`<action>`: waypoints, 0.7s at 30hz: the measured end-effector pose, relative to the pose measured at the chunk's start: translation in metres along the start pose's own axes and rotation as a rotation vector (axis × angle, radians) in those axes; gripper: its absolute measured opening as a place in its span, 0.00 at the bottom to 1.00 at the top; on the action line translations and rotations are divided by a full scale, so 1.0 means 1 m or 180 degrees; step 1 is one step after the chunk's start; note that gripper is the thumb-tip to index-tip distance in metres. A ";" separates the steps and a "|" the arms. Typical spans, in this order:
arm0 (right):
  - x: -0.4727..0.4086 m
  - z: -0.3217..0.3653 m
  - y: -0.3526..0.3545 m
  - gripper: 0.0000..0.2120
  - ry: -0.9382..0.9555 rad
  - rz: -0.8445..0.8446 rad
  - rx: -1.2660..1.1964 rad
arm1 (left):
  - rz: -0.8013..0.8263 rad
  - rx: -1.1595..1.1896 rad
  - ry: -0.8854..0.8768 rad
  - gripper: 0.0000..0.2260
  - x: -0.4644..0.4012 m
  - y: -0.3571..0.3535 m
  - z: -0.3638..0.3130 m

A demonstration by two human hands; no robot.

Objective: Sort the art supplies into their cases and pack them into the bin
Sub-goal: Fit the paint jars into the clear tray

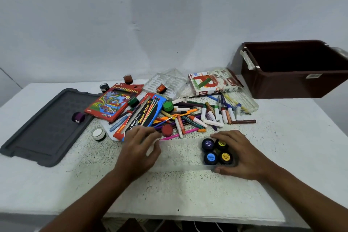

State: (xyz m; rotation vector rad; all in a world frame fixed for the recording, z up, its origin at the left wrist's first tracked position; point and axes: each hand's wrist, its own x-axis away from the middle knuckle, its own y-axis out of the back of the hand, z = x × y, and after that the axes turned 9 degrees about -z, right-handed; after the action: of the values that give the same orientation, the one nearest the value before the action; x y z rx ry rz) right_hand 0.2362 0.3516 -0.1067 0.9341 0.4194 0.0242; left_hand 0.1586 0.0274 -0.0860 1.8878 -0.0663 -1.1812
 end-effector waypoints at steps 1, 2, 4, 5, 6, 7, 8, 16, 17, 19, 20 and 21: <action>0.000 -0.001 0.000 0.40 -0.0023 0.0012 -0.0002 | 0.0105 0.0005 0.0123 0.11 -0.012 -0.003 -0.006; 0.000 -0.001 0.000 0.40 -0.0028 0.0010 0.0000 | 0.0234 0.0007 0.0277 0.12 -0.024 -0.006 -0.010; 0.000 -0.001 -0.001 0.40 -0.0041 0.0019 -0.0011 | 0.0519 -0.0010 0.0602 0.17 -0.038 -0.012 -0.015; 0.000 0.000 0.000 0.40 -0.0051 0.0000 -0.0026 | 0.0650 -0.0039 0.0681 0.19 -0.044 -0.014 -0.016; 0.000 0.000 -0.001 0.39 -0.0069 -0.0004 -0.0039 | 0.0791 -0.0072 0.0738 0.21 -0.047 -0.016 -0.017; 0.000 0.000 0.000 0.39 -0.0088 -0.0010 -0.0044 | 0.0935 -0.0103 0.0790 0.22 -0.051 -0.018 -0.018; -0.001 0.000 0.000 0.39 -0.0094 -0.0011 -0.0043 | 0.1078 -0.0127 0.0872 0.23 -0.054 -0.019 -0.020; 0.000 0.003 0.001 0.39 -0.0126 -0.0035 -0.0155 | 0.1495 -0.0115 0.1292 0.18 -0.066 -0.024 -0.025; 0.000 0.003 0.001 0.39 -0.0135 -0.0054 -0.0159 | 0.1476 -0.0099 0.1313 0.17 -0.066 -0.024 -0.025; 0.000 0.003 0.001 0.40 -0.0162 -0.0040 -0.0144 | 0.1417 -0.0094 0.1323 0.14 -0.067 -0.023 -0.025; 0.000 0.003 0.001 0.40 -0.0177 -0.0026 -0.0125 | 0.1377 -0.0098 0.1298 0.13 -0.068 -0.023 -0.025; 0.000 0.003 0.001 0.41 -0.0190 -0.0015 -0.0100 | 0.1337 -0.0099 0.1278 0.12 -0.069 -0.023 -0.026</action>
State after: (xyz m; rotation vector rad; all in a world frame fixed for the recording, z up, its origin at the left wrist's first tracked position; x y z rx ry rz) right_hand 0.2378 0.3502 -0.1043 0.9007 0.3649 -0.0014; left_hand 0.1321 0.0896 -0.0495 1.9279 -0.2103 -0.5100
